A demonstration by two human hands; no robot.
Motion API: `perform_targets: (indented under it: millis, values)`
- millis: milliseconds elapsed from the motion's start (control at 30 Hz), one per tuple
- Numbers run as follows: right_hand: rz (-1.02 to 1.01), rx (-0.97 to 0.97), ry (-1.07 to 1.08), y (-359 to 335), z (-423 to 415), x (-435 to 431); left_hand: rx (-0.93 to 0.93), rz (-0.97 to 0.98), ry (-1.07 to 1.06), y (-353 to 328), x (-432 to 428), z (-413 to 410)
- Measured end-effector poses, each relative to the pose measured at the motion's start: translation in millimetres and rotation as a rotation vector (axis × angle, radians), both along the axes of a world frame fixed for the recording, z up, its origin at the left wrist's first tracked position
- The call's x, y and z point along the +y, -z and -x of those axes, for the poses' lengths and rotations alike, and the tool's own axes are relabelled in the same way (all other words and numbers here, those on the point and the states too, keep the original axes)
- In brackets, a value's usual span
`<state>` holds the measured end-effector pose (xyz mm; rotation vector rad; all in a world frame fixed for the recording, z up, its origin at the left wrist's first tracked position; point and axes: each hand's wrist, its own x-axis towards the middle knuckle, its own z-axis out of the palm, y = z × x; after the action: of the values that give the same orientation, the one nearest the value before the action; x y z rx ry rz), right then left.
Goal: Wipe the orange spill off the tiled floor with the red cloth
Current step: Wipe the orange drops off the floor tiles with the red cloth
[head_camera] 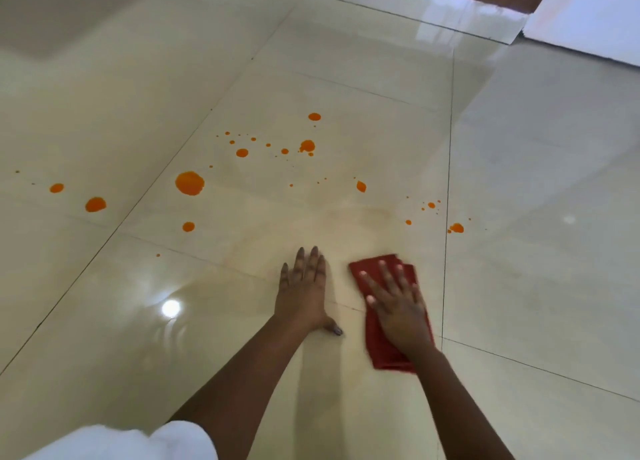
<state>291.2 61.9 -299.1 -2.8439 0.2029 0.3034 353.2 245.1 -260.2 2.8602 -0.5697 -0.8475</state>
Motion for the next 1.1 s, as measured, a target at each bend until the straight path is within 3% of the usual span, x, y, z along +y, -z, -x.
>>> perform_targets:
  millis: [100, 400, 467, 533, 633, 733, 833, 867, 933, 1033, 1100]
  values:
    - [0.02, 0.013, 0.229, 1.2, -13.6, -41.8, 0.039, 0.023, 0.046, 4.5, -19.4, -7.1]
    - [0.034, -0.015, 0.504, -1.9, -92.3, -96.2, 0.097, -0.044, 0.028, 18.5, -35.9, -12.9]
    - [0.04, -0.004, 0.44, -4.1, -127.8, -85.3, 0.107, -0.049, 0.014, 19.8, -37.3, -15.0]
    - [0.067, -0.014, 0.219, -1.7, -140.3, -45.4, 0.118, -0.057, 0.009, 18.6, -37.8, -16.5]
    - [-0.007, -0.051, -0.123, -0.1, -91.3, -0.5, 0.131, -0.062, 0.004, 15.6, -39.0, -17.3]
    - [0.018, -0.119, -0.012, -0.2, -53.3, -52.0, 0.135, -0.087, 0.008, 14.3, -41.6, -17.5]
    - [0.046, -0.017, 0.299, 2.2, -112.1, -92.2, 0.146, -0.116, 0.011, 14.9, -45.0, -17.8]
    - [0.039, -0.002, 0.3, 0.8, -137.3, -81.7, 0.145, -0.116, 0.012, 14.7, -45.9, -18.7]
    - [0.045, -0.021, 0.125, 1.7, -156.9, -36.4, 0.141, -0.114, 0.017, 14.2, -43.8, -18.5]
    - [-0.026, -0.071, -0.146, 1.5, -100.6, -4.8, 0.142, -0.108, 0.009, 13.0, -42.6, -17.0]
    - [-0.032, -0.089, -0.111, 2.5, -64.4, -35.9, 0.143, -0.114, 0.008, 12.7, -44.3, -18.4]
